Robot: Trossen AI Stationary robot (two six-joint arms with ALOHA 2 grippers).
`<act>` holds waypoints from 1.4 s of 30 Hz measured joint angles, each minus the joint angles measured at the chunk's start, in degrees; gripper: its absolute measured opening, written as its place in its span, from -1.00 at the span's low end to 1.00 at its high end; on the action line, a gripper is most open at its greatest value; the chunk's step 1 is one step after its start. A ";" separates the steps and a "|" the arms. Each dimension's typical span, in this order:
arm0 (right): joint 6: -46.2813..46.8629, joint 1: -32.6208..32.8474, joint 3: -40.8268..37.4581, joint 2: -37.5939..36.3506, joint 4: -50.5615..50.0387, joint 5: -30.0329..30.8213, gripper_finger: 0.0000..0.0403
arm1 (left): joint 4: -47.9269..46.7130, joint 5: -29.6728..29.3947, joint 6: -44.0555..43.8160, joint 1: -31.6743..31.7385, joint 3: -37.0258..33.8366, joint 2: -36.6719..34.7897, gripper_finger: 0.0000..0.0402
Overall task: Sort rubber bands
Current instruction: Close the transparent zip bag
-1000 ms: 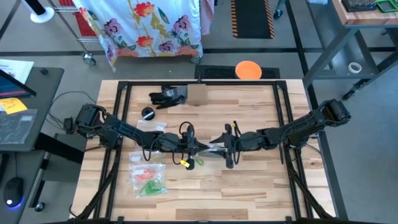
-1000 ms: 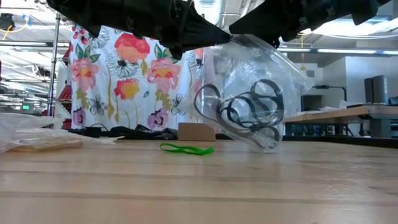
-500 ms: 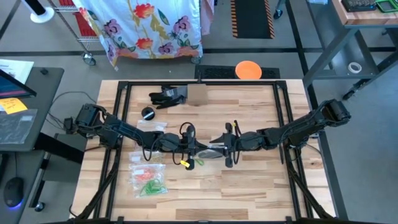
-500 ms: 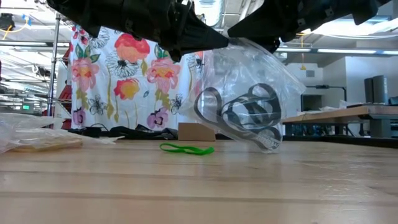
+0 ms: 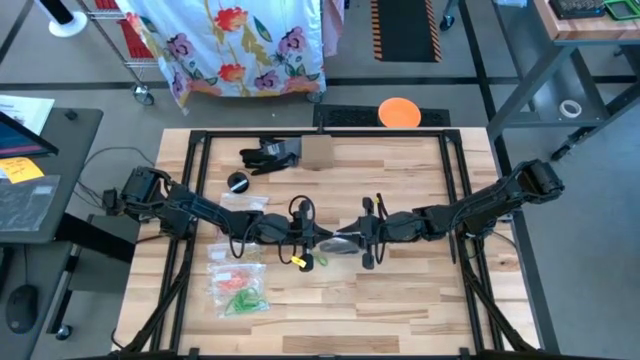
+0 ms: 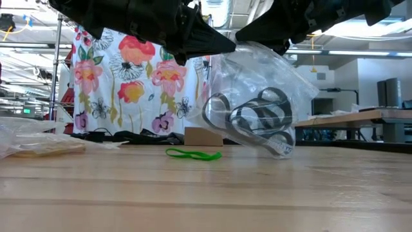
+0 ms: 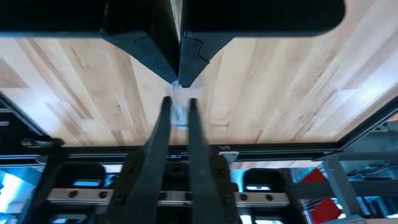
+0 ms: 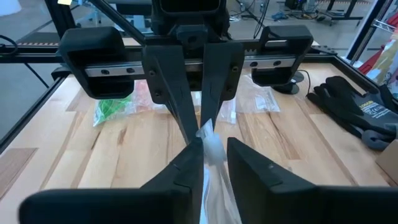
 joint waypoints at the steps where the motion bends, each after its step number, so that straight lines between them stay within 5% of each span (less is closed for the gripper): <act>1: -0.02 0.04 0.00 0.00 0.00 0.00 -0.79 | -0.01 -0.55 0.00 0.00 0.00 0.00 -1.00; 6: -0.81 0.04 0.00 0.00 -0.02 -0.02 -0.94 | -0.01 -0.93 -0.14 0.02 0.00 0.00 -1.00; 15: -0.90 0.04 0.00 0.00 0.01 -0.02 -0.93 | -0.01 -0.91 -0.42 0.02 0.00 0.00 -0.96; 30: -0.63 0.04 0.00 0.00 -1.55 -1.36 -0.94 | 2.20 1.71 -0.13 -0.37 0.00 0.00 -0.37; 42: -0.44 -0.02 -0.02 0.00 -0.88 -1.53 -0.94 | 1.54 1.33 -0.19 -0.20 0.00 0.00 -0.46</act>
